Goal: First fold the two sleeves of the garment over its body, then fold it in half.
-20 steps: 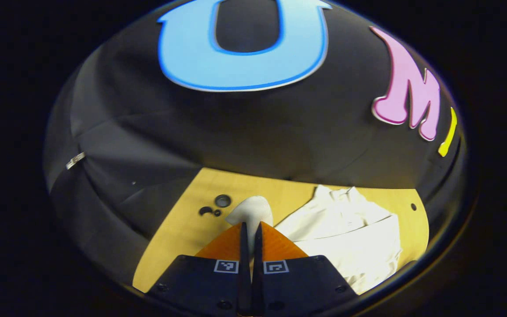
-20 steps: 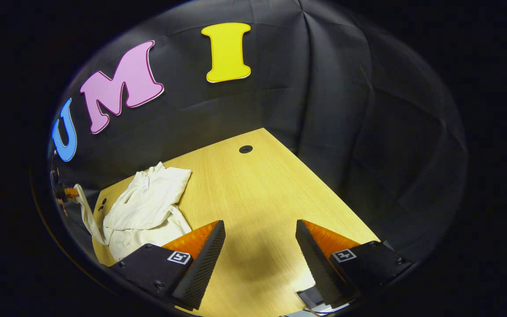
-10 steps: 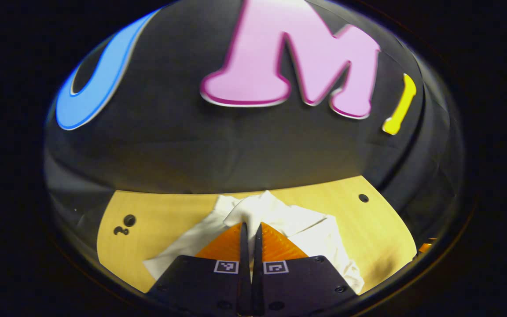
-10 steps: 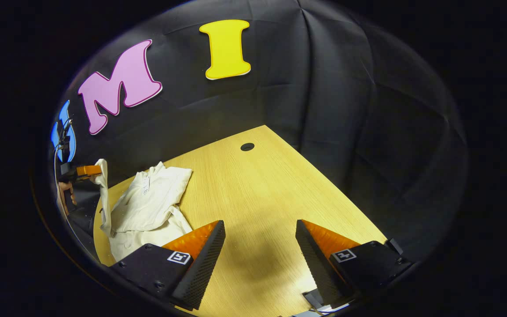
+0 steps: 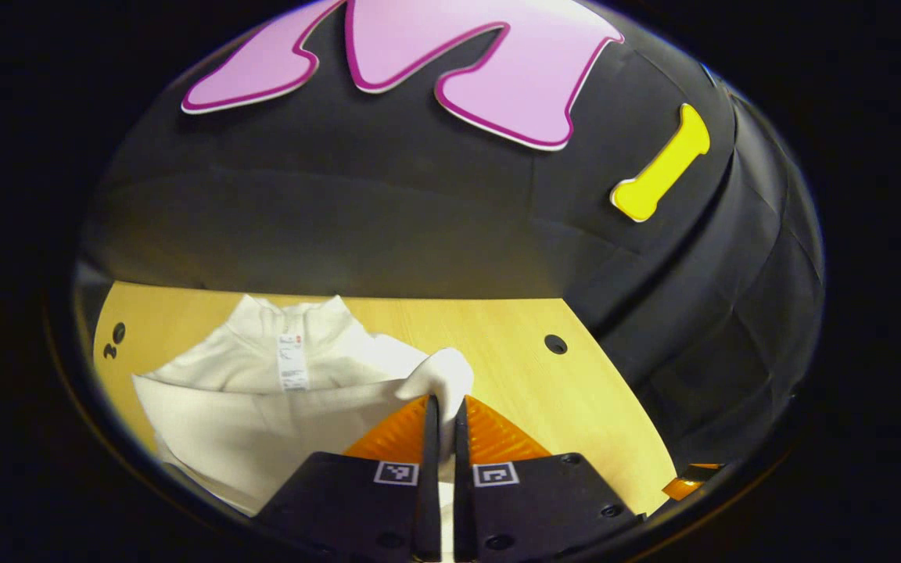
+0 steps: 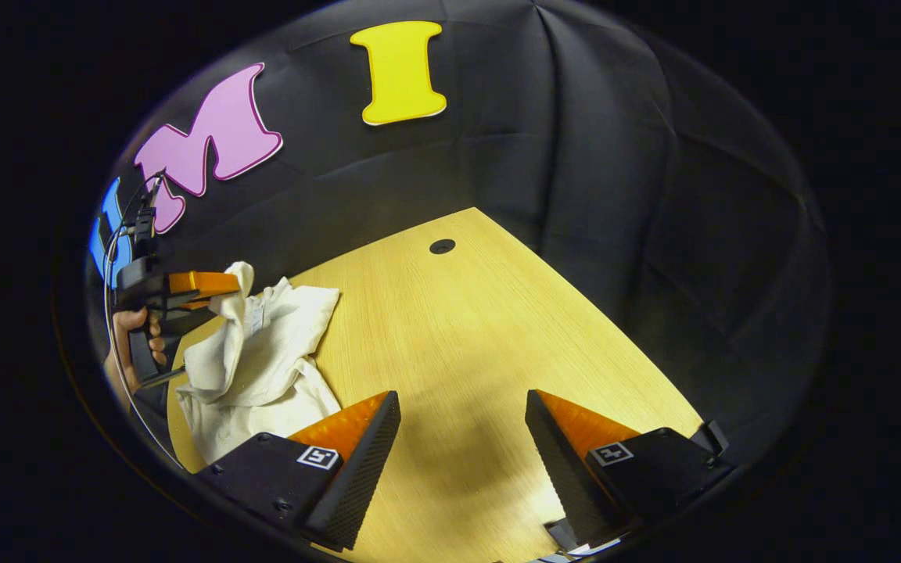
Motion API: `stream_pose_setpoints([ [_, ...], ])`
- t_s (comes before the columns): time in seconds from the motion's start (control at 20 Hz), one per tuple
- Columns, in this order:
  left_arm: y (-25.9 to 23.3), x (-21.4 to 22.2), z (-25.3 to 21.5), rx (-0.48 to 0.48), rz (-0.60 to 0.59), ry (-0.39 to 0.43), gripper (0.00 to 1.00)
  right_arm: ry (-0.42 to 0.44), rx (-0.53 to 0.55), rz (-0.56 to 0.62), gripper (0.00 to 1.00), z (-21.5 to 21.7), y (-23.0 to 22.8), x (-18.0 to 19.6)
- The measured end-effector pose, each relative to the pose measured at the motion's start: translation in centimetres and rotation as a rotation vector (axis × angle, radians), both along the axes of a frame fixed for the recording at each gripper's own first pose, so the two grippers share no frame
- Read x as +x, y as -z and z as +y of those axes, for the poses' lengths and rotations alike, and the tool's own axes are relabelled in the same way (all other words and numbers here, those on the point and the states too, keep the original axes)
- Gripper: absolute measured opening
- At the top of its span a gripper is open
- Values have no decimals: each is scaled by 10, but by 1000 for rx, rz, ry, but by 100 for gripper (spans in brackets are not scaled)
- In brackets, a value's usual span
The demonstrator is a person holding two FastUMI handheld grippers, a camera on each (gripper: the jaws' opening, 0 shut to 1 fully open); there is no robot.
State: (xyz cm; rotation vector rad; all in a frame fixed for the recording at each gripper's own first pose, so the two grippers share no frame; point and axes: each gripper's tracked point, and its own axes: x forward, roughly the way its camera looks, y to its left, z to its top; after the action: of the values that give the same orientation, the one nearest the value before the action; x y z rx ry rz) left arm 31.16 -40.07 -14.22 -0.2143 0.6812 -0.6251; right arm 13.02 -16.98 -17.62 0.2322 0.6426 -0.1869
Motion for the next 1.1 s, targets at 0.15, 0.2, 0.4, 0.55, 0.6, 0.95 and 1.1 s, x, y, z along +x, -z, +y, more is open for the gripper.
stream_pose_setpoints([
  [0.15, -3, -19, -13, -62, -11, 61, 43, -22, 11, 7, 99, 10, 3, 6],
  [0.2, -1, -22, -5, -46, -35, 62, 71, -32, 10, 9, 99, 14, 4, 7],
  [0.4, 11, -36, 63, 103, -127, -2, 98, -84, 20, 21, 99, 35, 8, 11],
  [0.55, 24, -58, 120, 139, -124, -68, 98, -131, 18, 34, 99, 57, 14, 13],
  [0.6, 31, -66, 140, 156, -118, -93, 98, -148, 19, 39, 99, 66, 16, 15],
  [0.95, 113, -131, 274, 273, 46, -278, 98, -285, 11, 96, 99, 141, 46, 17],
  [1.1, 143, -154, 318, 304, 108, -350, 98, -331, -10, 136, 99, 171, 69, 16],
])
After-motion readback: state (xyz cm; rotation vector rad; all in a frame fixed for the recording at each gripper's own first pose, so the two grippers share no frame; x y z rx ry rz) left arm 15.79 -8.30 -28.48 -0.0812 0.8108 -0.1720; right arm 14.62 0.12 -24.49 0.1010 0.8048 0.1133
